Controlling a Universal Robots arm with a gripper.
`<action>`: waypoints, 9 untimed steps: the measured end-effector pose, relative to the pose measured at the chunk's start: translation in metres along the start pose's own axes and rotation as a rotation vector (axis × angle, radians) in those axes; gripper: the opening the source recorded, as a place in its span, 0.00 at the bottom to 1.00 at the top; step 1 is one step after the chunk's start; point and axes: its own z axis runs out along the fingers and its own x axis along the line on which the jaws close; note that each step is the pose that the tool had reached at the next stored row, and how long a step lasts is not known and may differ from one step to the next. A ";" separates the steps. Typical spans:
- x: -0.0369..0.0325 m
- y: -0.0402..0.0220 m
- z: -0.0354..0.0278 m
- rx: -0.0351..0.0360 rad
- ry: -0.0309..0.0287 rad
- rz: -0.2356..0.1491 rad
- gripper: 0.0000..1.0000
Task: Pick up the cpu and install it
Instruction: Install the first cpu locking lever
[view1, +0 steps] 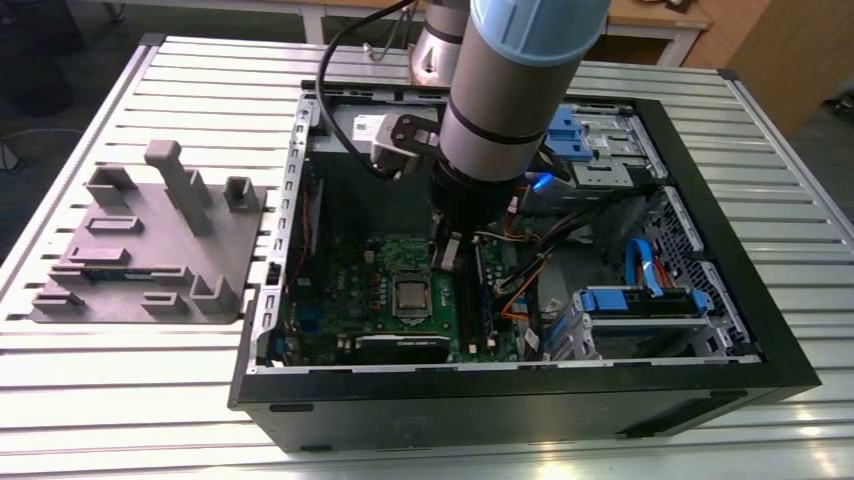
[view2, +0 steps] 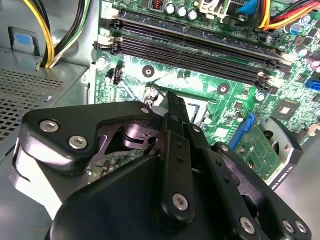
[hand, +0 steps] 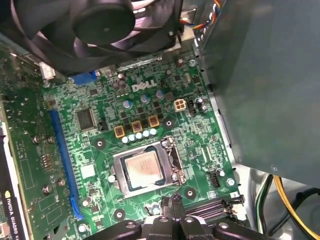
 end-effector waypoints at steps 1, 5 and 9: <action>0.0000 0.0000 0.0003 -0.0001 0.0006 -0.010 0.10; 0.0011 -0.0004 0.0008 -0.0006 0.0041 -0.052 0.10; 0.0037 -0.0010 0.0010 -0.0008 0.0056 -0.071 0.10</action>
